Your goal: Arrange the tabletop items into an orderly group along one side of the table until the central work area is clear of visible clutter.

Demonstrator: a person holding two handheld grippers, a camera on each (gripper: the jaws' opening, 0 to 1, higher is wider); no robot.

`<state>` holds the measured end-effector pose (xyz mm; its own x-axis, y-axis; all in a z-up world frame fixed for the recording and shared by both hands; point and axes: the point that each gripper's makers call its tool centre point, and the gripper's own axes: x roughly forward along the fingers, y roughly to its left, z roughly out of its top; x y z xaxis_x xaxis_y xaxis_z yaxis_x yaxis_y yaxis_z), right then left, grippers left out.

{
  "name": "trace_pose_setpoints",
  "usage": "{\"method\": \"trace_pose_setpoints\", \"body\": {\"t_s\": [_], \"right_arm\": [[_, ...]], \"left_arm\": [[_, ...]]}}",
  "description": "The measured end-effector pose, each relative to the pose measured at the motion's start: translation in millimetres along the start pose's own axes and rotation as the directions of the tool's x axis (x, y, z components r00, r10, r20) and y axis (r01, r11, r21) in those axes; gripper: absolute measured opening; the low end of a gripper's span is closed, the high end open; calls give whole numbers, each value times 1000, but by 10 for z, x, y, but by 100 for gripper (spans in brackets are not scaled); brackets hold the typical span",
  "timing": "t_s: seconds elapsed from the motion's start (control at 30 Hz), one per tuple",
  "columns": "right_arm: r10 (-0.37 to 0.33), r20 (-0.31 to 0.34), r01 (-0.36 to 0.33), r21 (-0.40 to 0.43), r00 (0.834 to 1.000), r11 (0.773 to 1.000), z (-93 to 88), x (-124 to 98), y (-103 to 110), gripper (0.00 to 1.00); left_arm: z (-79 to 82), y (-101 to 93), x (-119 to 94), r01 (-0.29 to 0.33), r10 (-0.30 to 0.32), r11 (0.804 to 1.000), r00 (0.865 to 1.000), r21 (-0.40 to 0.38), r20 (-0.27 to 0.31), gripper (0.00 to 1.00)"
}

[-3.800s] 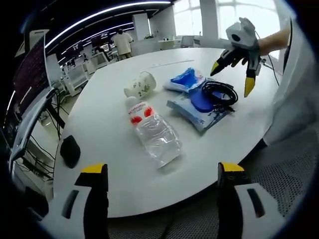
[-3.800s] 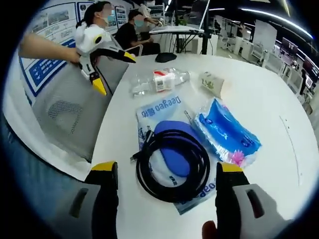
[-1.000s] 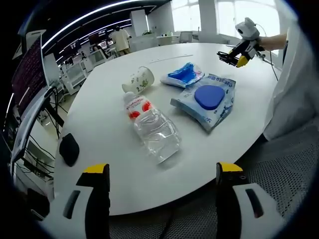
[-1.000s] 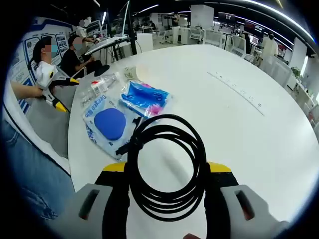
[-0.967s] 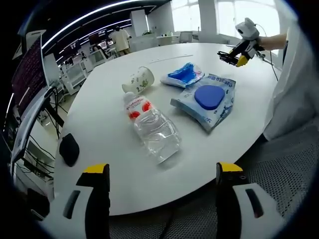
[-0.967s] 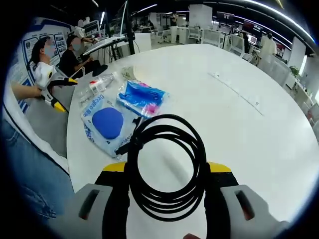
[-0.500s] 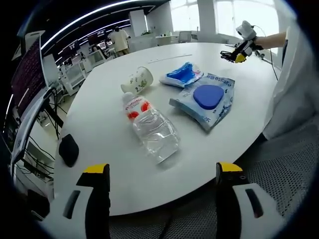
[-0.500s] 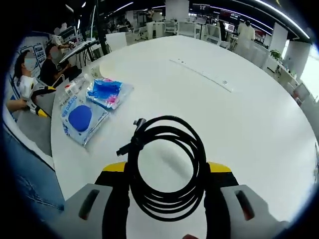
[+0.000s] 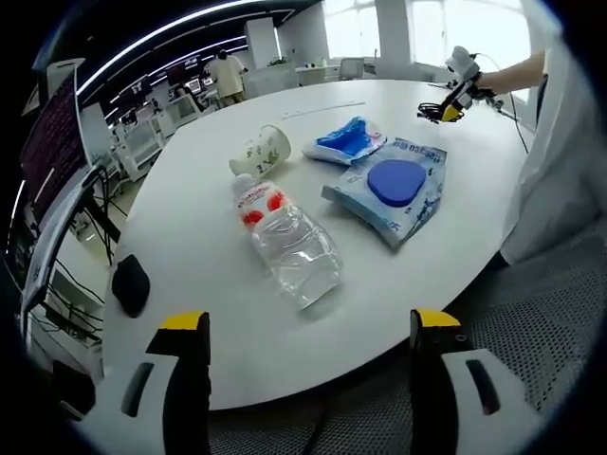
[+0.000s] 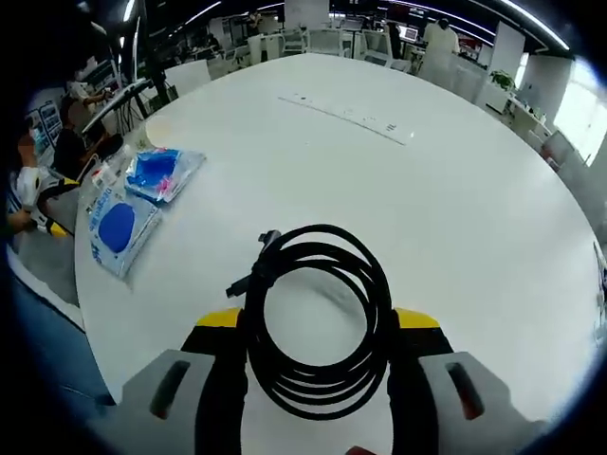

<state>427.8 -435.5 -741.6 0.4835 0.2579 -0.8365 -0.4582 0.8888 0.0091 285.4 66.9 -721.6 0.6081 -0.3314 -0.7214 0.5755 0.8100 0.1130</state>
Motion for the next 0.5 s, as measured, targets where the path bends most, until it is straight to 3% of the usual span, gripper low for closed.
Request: {"method": "trace_pose_setpoints", "body": {"t_s": [0.23,0.5], "right_arm": [[13,-27,-12,34,1000,999,-61,165,101,58],[22,-32,-20,46,999,999,-87,194,137,58]], "left_arm": [[-5,-4,1,2,-2,1000,1000,0,-1,88],[-4,1,0,0,0,1000,1000,1,2,88]]}}
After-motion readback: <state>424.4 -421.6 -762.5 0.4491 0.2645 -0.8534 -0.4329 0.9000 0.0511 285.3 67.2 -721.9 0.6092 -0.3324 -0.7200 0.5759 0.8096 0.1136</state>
